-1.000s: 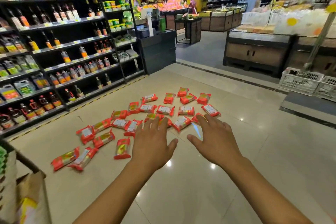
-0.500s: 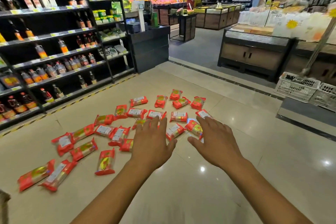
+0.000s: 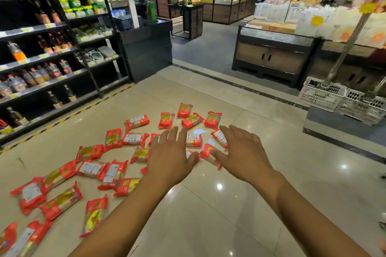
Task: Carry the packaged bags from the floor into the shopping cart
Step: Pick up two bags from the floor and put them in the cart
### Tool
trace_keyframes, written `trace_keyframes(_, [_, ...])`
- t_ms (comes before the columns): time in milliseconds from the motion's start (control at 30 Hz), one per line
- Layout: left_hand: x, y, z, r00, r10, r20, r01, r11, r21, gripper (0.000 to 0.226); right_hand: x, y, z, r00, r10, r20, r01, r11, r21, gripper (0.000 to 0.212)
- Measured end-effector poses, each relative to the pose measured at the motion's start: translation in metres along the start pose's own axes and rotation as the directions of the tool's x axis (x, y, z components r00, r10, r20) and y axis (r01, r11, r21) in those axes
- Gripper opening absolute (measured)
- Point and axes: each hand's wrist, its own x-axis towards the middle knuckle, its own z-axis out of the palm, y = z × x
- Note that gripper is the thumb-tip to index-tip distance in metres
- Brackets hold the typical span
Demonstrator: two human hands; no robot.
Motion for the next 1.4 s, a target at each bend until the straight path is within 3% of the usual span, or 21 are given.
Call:
trace_keyframes(400, [0.206, 0.012, 0.050, 0.995, -0.028, 0.094, 0.023, 0.999, 0.046, 0.080, 0.210, 0.091, 0.038, 0.997, -0.024, 0.069, 0.022, 0.999, 0.023, 0.074])
trace_keyframes(933, [0.410, -0.006, 0.143, 0.933, -0.086, 0.350, 0.071, 0.996, 0.055, 0.083, 0.448, 0.159, 0.104, 0.941, -0.056, 0.335, 0.086, 0.993, -0.075, 0.080])
trace_keyframes(1400, [0.578, -0.098, 0.306, 0.854, -0.031, 0.520, 0.058, 0.998, -0.036, 0.080, 0.629, 0.158, 0.237, 0.855, 0.080, 0.512, -0.102, 0.995, 0.014, 0.082])
